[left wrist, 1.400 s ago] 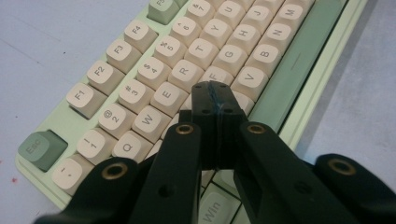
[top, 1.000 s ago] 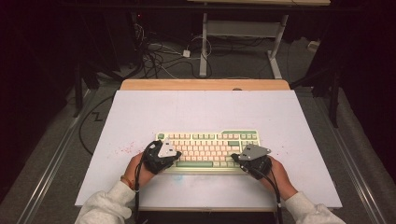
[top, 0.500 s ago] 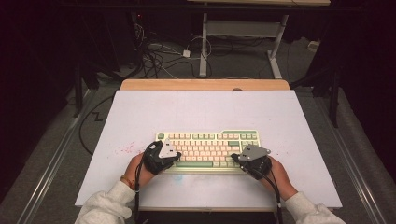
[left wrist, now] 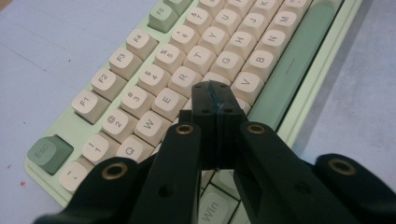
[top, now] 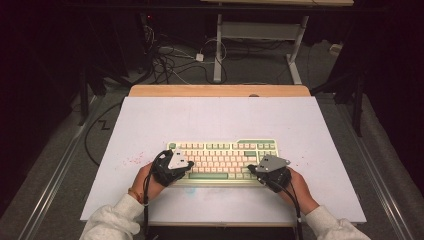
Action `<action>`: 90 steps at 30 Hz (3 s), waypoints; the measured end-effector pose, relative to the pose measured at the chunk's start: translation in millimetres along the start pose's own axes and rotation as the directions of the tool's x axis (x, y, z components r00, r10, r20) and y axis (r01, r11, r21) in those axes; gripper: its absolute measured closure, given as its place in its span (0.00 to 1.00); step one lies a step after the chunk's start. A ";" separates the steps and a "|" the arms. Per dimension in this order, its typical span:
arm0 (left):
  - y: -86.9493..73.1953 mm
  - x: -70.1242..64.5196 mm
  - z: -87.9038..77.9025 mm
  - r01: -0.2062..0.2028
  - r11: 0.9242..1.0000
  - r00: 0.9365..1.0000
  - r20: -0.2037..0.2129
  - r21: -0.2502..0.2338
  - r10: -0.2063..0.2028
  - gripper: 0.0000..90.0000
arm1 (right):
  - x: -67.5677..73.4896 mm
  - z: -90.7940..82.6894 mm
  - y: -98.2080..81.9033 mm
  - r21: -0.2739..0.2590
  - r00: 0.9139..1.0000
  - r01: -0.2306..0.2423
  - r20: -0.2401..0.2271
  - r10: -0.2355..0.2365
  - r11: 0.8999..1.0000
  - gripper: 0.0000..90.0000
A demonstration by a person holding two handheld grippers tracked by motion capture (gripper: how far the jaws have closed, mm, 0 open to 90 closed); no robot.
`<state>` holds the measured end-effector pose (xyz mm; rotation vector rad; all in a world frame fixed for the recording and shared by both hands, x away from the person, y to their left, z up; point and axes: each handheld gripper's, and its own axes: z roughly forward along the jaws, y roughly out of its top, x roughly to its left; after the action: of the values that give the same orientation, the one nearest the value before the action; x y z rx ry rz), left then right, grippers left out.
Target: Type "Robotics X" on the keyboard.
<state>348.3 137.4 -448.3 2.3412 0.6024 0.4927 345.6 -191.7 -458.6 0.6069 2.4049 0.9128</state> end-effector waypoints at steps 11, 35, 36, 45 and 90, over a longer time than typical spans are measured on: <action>2.5 1.0 -8.1 -0.001 0.999 1.000 -0.022 -0.039 0.000 0.97 | -0.7 -8.8 3.1 -0.040 1.000 -0.015 0.003 0.015 0.999 0.99; 5.0 1.4 -21.1 -0.019 0.992 0.994 -0.106 -0.123 0.006 0.79 | -7.0 -38.0 10.9 -0.173 0.996 -0.048 0.065 0.060 0.984 0.68; 4.8 1.2 -21.0 -0.024 0.992 0.993 -0.115 -0.125 0.009 0.79 | -7.4 -37.8 10.8 -0.172 0.996 -0.047 0.068 0.059 0.984 0.67; 4.8 1.0 -21.5 -0.027 0.989 0.985 -0.172 -0.145 0.002 0.49 | -9.7 -36.0 9.1 -0.184 0.993 -0.066 0.086 0.083 0.981 0.48; 4.9 -20.2 -25.0 -0.087 0.974 0.974 -0.223 -0.209 0.040 0.17 | -10.4 -43.8 8.7 -0.214 0.985 -0.057 0.149 0.090 0.975 0.19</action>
<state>320.8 135.8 -430.9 2.1190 0.5437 0.8112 330.2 -212.6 -420.8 0.6653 2.1247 1.0904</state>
